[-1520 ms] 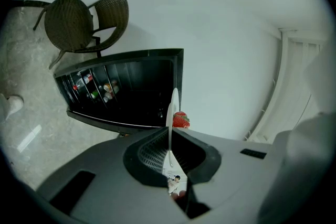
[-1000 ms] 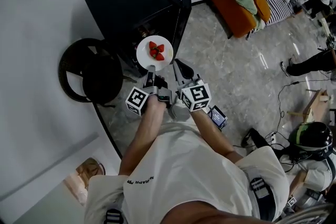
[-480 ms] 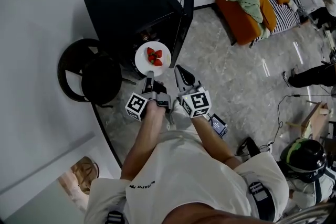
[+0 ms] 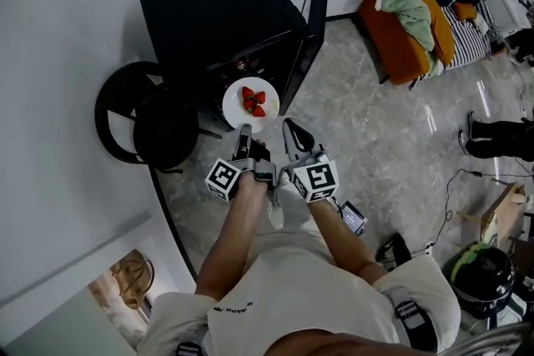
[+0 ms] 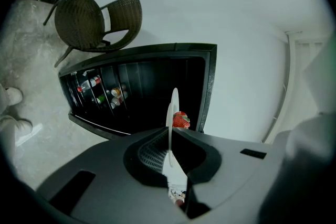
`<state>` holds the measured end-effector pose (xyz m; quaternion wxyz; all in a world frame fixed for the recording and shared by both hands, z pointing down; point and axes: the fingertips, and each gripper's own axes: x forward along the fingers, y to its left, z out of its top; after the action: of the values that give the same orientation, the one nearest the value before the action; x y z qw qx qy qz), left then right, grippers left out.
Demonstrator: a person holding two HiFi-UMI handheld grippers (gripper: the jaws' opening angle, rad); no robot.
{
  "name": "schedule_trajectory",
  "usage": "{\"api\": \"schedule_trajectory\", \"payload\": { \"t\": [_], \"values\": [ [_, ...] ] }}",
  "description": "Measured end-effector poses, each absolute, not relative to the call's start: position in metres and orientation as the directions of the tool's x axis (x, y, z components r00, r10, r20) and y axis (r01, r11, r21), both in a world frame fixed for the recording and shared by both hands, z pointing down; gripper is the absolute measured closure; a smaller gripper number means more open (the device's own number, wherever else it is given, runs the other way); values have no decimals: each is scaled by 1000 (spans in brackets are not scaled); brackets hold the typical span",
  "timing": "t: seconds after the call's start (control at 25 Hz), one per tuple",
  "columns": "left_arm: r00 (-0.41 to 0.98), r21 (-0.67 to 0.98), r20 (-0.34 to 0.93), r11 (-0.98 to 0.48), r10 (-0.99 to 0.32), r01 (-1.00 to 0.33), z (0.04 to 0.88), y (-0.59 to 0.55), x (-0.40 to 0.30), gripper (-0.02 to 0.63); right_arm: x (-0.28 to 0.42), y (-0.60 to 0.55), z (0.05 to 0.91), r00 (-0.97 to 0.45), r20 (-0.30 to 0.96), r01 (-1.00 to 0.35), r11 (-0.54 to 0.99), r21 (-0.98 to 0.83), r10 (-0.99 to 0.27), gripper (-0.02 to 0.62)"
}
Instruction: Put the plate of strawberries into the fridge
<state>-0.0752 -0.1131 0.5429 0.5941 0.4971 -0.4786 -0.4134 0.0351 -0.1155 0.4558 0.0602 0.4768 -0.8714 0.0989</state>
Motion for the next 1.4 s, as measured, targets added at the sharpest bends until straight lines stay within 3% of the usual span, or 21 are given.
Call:
{"api": "schedule_trajectory", "payload": {
  "t": [0.64, 1.4],
  "values": [
    [183, 990, 144, 142, -972, -25, 595, -137, -83, 594, 22, -150, 515, -528, 166, -849, 522, -85, -833, 583],
    [146, 992, 89, 101, -985, 77, 674, -164, -87, 594, 18, -156, 577, -546, 156, -837, 527, -147, -823, 583]
  ]
}}
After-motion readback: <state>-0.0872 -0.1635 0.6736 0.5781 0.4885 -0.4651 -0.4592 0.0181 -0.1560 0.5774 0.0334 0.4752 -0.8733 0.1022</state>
